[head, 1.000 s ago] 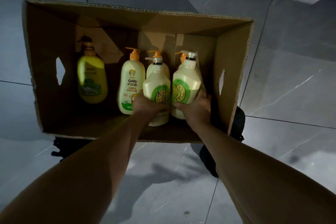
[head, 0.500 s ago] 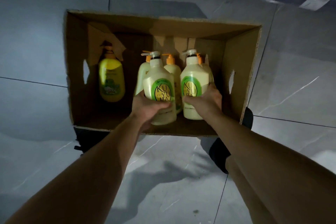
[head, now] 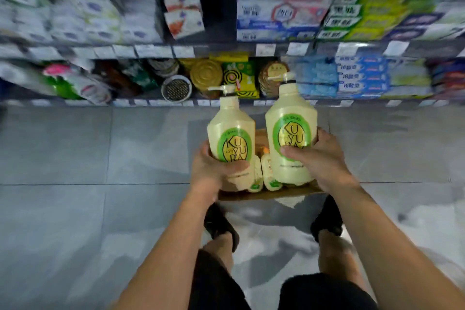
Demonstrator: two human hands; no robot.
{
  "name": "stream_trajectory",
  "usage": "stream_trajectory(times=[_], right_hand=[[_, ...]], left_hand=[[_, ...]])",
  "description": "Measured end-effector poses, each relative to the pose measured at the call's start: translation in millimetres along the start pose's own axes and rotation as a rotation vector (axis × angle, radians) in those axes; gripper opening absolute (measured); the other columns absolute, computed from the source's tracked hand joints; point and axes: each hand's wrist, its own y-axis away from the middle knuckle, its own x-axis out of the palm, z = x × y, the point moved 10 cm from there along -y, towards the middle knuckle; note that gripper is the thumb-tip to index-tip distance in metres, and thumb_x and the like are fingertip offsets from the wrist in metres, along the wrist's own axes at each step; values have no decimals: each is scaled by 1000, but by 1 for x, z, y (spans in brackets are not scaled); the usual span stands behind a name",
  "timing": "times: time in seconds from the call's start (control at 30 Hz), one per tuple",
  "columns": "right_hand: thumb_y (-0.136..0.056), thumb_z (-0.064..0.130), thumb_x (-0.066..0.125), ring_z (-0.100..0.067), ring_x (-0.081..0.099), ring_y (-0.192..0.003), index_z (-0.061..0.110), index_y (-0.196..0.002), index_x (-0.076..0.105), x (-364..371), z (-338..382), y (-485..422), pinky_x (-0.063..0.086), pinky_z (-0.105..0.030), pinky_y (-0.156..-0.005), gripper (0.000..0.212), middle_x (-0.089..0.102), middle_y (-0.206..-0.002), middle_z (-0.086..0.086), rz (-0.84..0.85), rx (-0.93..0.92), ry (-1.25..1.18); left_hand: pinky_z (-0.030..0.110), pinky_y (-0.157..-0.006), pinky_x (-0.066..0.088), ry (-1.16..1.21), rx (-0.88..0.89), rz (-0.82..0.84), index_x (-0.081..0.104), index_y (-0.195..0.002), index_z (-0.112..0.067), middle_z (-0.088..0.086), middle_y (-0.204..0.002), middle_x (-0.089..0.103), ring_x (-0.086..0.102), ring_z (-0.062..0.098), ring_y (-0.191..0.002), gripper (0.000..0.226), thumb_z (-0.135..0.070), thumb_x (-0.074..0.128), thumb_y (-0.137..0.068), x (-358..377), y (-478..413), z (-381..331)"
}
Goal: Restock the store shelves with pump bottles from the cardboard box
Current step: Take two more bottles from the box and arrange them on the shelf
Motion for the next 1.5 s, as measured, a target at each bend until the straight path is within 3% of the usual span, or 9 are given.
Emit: stream_trajectory(times=[0.1,0.2,0.4,0.47,0.83,0.97,1.13,1.27,1.5], right_hand=[[-52,22,91,-4,70,-73,23,-88,65,-10,73,63,59,-27,-71,44,73,-77,11,-66,-82,-55],[-47,30,92,-16,70,-81,23,-97,62,-25,129,116,57,-36,-75,59,72,-86,4,-109,-172,-128],[-61,14,88,-6,68,-76,27,-94,60,-60,228,209,52,-22,-62,45,70,-86,7,-49,-458,-220],[-63,12,87,-1,68,-72,26,-94,61,-68,248,236,53,-21,-60,42,71,-85,9,13,-529,-254],[-52,30,89,-24,69,-93,23,-104,65,-44,258,327,55,-54,-83,58,73,-99,-1,260,-666,-295],[-60,20,88,-24,69,-93,20,-108,64,-8,256,340,55,-55,-83,54,73,-99,-2,309,-661,-276],[-34,38,93,-30,68,-96,20,-104,64,67,260,356,55,-52,-84,78,73,-100,-5,407,-628,-366],[-34,43,94,-28,69,-92,17,-105,64,148,264,372,57,-49,-79,81,72,-99,-9,497,-552,-510],[-36,46,93,-31,68,-91,8,-112,62,247,283,397,57,-51,-79,90,71,-99,-13,388,-546,-542]], left_hand=[[42,-76,59,-32,112,-7,65,-98,-11,6,-88,74,72,26,-84,56,8,87,-51,-27,51,-87],[42,-78,58,18,234,-43,60,-98,-17,4,-87,73,71,22,-82,66,3,90,-43,-48,105,-158],[40,-74,59,131,481,-26,62,-104,-13,6,-90,76,73,23,-86,68,-4,86,-42,-51,222,-239],[38,-71,58,154,532,-37,62,-102,-15,4,-90,76,73,23,-86,70,0,88,-39,-47,258,-248],[44,-73,58,240,582,-218,65,-104,-10,6,-91,75,71,28,-90,76,-1,91,-34,-101,374,-217],[49,-75,58,280,579,-272,67,-103,-13,8,-94,75,71,29,-91,78,-14,92,-29,-149,383,-205],[49,-78,58,288,599,-296,68,-101,-13,6,-94,75,71,28,-92,79,-22,90,-26,-220,389,-199],[41,-74,57,215,626,-278,67,-101,-12,4,-92,76,72,22,-87,78,-15,92,-27,-291,390,-206],[38,-74,55,136,623,-197,66,-100,-14,4,-93,75,71,20,-88,66,-10,87,-37,-395,377,-226]])
